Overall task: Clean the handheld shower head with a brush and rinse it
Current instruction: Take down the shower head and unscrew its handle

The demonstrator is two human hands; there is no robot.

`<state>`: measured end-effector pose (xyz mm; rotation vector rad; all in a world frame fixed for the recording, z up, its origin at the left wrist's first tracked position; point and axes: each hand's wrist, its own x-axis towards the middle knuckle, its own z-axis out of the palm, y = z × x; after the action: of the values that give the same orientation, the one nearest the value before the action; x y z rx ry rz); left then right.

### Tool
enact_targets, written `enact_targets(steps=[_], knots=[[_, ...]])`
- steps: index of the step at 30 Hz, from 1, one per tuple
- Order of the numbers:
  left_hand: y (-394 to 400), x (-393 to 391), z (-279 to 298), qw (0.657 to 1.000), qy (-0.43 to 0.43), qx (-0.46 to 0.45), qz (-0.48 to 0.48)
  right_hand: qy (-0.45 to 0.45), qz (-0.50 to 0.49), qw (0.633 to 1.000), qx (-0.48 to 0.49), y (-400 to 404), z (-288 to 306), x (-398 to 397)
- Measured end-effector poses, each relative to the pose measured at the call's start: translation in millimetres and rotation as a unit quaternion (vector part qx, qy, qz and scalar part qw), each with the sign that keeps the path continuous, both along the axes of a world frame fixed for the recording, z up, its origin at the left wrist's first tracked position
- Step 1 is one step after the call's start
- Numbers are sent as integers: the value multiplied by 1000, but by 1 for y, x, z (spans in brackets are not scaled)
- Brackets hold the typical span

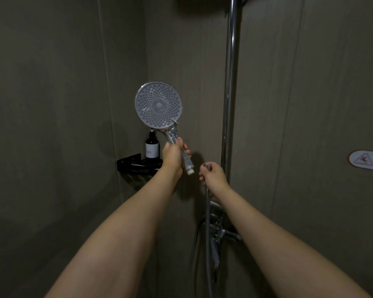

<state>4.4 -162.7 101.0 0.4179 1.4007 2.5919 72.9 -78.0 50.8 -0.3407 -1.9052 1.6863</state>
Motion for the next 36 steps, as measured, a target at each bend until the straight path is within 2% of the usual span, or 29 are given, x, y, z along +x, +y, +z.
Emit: enact_targets(steps=[3,5,9,16,20,24,28,33,36], knots=[[-1,-4,-2,1000,0,-7,-1,74,-69,994,-30,0,12,-4],[-2,-6,-5,1000,3,-14,-5,97,-62,993,-20,4,28,-6],[-2,-8,-9,1000,10,-14,-6,21,-10,997,71,14,32,-10],[-2,-14,-13,1000,6,-21,-11,2,22,994,107,37,35,1],[3,-16,-22,999,6,-39,-22,-14,-43,992,121,55,19,7],[11,-18,-28,998,6,-57,-30,-81,-48,980,174,71,0,8],[25,-18,-37,997,-9,-57,-48,-132,-79,975,159,95,-15,11],[39,-29,-52,994,-9,-84,-62,-249,-162,932,208,137,-54,18],[40,-36,-56,994,-5,-94,-52,-268,-172,920,227,150,-78,12]])
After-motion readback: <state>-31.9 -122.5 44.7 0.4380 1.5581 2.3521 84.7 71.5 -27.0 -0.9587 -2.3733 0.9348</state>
